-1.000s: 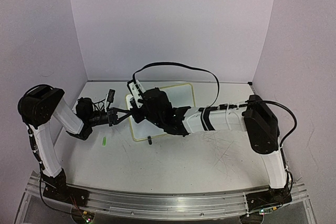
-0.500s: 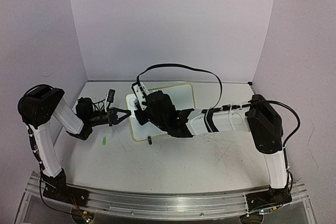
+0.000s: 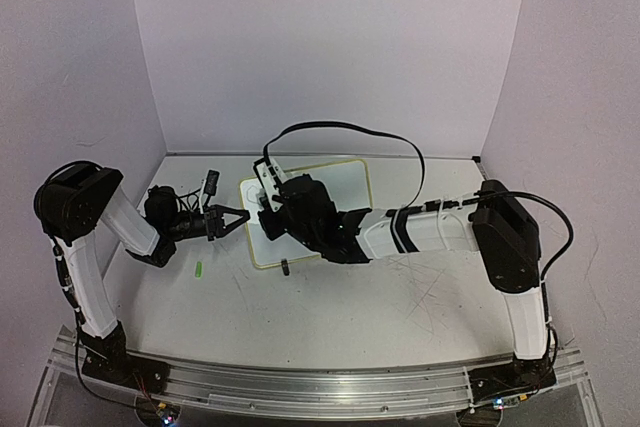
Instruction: Write a sentence on the whiteboard
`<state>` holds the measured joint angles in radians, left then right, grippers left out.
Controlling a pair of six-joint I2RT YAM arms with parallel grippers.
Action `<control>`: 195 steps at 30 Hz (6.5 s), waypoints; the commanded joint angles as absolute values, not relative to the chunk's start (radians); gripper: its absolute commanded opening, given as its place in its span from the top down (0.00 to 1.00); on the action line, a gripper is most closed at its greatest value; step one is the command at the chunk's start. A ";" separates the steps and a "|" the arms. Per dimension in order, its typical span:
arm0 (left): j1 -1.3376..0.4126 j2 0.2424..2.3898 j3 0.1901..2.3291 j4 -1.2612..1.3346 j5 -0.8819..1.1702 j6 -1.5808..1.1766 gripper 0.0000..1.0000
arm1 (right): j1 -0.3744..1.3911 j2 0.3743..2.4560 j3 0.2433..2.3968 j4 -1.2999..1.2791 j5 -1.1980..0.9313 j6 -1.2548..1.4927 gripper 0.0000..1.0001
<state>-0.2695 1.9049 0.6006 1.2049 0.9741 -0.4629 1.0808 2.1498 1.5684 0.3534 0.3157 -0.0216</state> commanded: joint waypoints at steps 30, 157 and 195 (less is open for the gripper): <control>-0.275 1.871 0.611 1.184 0.984 -0.419 1.00 | 1.090 2.208 1.664 0.316 0.296 0.035 1.00; -0.287 1.857 0.622 1.108 0.975 -0.370 1.00 | 1.032 2.078 1.556 0.363 0.389 0.021 1.00; -0.293 1.855 0.630 1.085 0.976 -0.358 1.00 | 1.028 2.100 1.583 0.362 0.392 0.039 1.00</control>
<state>-0.2786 1.8782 0.6151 1.1229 0.9691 -0.4132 1.0481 2.1017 1.5391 0.3547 0.3391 0.0490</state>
